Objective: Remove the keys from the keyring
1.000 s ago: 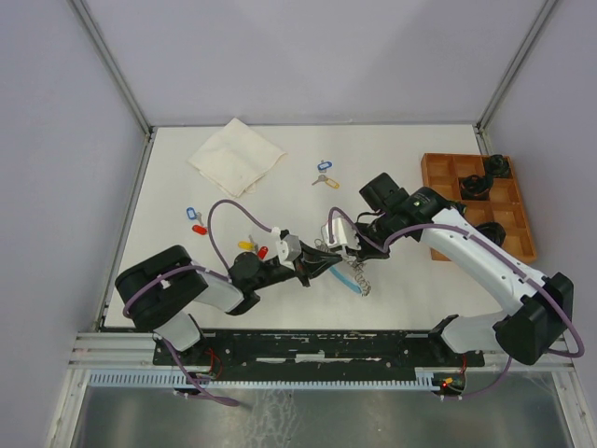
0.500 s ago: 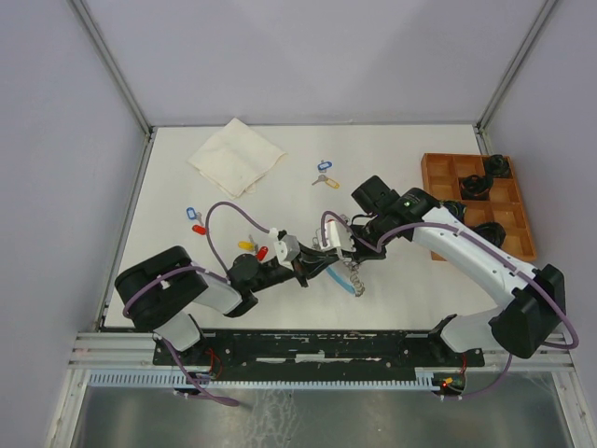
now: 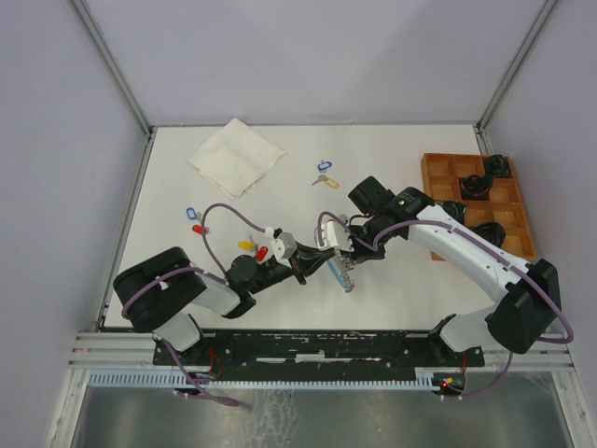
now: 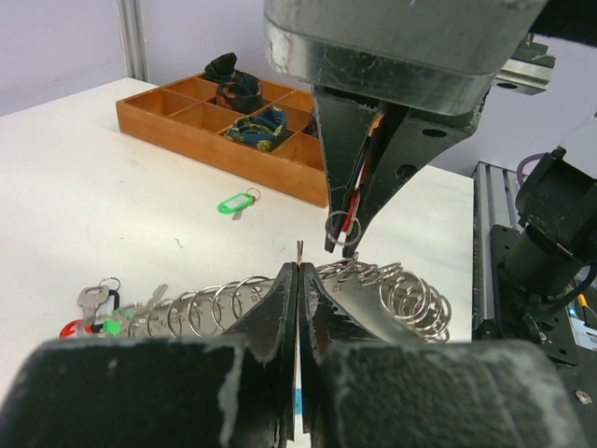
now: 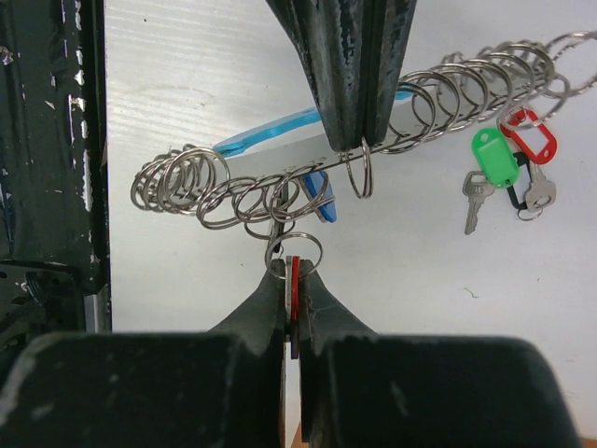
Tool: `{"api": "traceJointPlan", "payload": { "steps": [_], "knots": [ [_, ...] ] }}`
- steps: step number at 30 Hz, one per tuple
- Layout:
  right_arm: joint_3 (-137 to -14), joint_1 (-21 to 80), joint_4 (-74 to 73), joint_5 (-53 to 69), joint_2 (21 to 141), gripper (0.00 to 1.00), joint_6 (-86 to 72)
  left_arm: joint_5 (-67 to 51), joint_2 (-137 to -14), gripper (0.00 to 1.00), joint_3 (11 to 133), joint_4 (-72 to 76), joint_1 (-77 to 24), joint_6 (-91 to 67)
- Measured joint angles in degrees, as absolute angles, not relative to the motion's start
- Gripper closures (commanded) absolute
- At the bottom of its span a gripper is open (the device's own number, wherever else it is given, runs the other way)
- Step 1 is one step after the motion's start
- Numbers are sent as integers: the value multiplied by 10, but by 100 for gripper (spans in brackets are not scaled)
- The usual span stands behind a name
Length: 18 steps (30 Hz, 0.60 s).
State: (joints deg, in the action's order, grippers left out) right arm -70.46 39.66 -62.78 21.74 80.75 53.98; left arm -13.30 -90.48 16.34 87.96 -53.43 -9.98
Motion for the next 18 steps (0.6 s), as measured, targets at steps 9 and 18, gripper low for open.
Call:
{"api": "traceJointPlan", "payload": {
  "steps": [9, 18],
  "knots": [
    [-705, 396, -628, 219, 807, 99, 535, -125, -903, 97, 160, 880, -534, -100],
    [-702, 333, -585, 241, 799, 99, 462, -123, -879, 97, 117, 879, -533, -100]
  ]
}}
